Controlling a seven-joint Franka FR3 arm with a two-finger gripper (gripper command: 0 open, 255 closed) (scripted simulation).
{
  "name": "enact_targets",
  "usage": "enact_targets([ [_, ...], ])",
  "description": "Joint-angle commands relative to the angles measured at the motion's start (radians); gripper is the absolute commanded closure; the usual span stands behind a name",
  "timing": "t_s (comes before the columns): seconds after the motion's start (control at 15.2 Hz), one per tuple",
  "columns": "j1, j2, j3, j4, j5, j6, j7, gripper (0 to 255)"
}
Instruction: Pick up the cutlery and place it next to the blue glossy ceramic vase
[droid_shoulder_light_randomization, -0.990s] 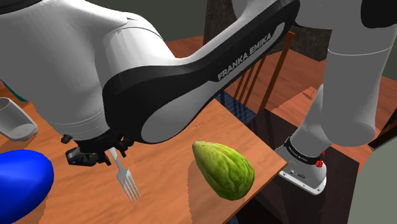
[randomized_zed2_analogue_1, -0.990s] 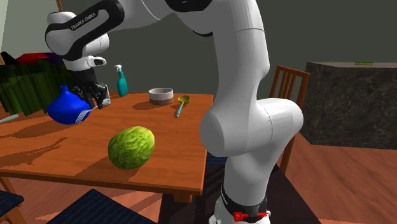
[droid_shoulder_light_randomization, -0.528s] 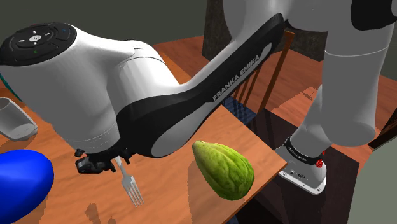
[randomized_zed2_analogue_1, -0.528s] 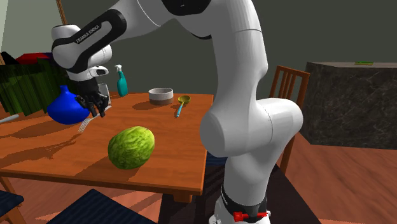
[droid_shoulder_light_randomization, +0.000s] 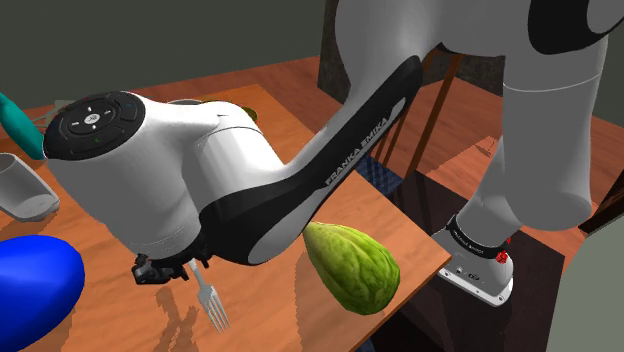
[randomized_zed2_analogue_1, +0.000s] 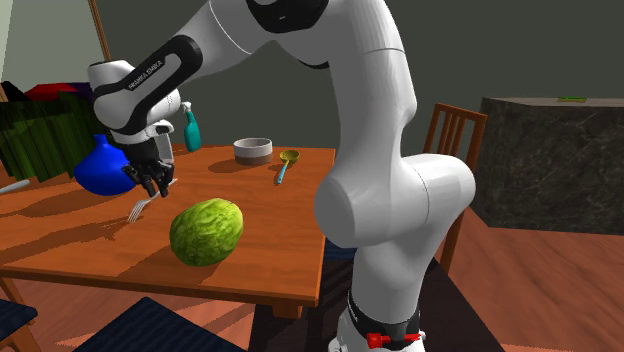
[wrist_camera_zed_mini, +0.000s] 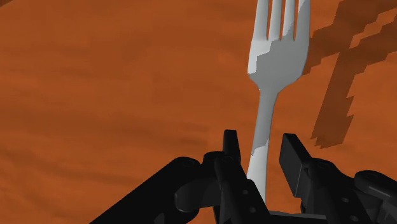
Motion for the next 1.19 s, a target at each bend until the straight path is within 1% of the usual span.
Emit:
enact_targets([
  [0.0, 0.006, 0.014, -0.009, -0.009, -0.014, 0.020, 0.012, 255],
  [0.07, 0.010, 0.024, -0.015, -0.014, -0.024, 0.032, 0.019, 255],
  [0.59, 0.010, 0.024, -0.015, -0.014, -0.024, 0.032, 0.019, 255],
  [0.66, 0.010, 0.024, -0.015, -0.014, -0.024, 0.032, 0.019, 0],
  [0.99, 0.010, 0.024, -0.015, -0.014, -0.024, 0.032, 0.019, 0],
  [1.12, -0.001, -0.014, 0.009, 0.000, 0.010, -0.011, -0.001, 0],
])
